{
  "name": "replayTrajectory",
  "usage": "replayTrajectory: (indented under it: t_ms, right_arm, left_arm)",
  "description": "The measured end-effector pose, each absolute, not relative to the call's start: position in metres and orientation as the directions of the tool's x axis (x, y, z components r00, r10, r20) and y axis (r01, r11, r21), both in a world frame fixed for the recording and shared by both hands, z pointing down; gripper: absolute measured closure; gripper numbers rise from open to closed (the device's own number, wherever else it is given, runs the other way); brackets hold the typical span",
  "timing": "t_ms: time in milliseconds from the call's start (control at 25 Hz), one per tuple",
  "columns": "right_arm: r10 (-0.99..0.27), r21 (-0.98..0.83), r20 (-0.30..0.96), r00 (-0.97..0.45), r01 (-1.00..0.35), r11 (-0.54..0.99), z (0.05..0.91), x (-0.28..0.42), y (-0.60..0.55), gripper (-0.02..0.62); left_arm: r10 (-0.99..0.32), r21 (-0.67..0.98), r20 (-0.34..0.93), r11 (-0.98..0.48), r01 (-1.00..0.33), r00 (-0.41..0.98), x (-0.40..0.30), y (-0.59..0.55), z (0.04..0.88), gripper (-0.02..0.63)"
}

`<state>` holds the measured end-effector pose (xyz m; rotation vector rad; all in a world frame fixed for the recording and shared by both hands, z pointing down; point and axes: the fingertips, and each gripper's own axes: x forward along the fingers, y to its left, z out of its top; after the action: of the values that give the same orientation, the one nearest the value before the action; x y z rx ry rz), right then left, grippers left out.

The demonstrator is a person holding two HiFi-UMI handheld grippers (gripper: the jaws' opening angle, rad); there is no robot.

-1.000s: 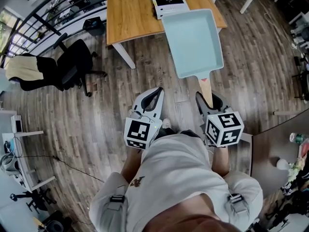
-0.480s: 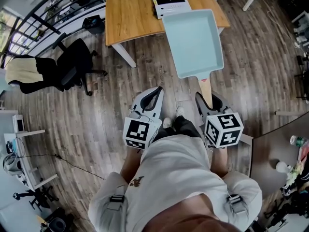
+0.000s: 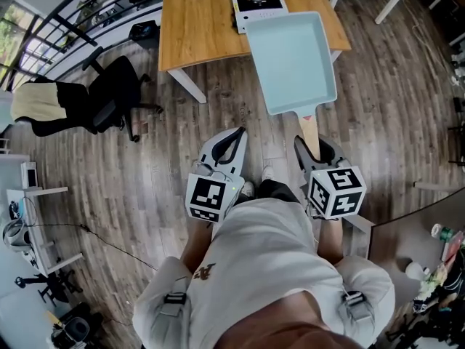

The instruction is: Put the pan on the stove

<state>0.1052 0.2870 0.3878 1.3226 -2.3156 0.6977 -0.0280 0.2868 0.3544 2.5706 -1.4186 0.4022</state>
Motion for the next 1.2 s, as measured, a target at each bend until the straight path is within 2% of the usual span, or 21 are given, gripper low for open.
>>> replayTrajectory:
  t_ms: [600,1200]
  right_arm:
    - [-0.645,-0.238,0.53,-0.551,-0.827,0.51,0.383,0.128,0.235,0.474]
    - [-0.645,-0.235,0.546,-0.535,-0.836,0.495,0.388,0.114,0.187,0.474]
  left_arm:
    - [-0.839,-0.002,0.324,-0.463,-0.886,0.437,-0.003,0.252,0.35,0.588]
    - [-0.826,0.023,0.327,-0.48,-0.877,0.46,-0.014,0.201,0.359,0.588]
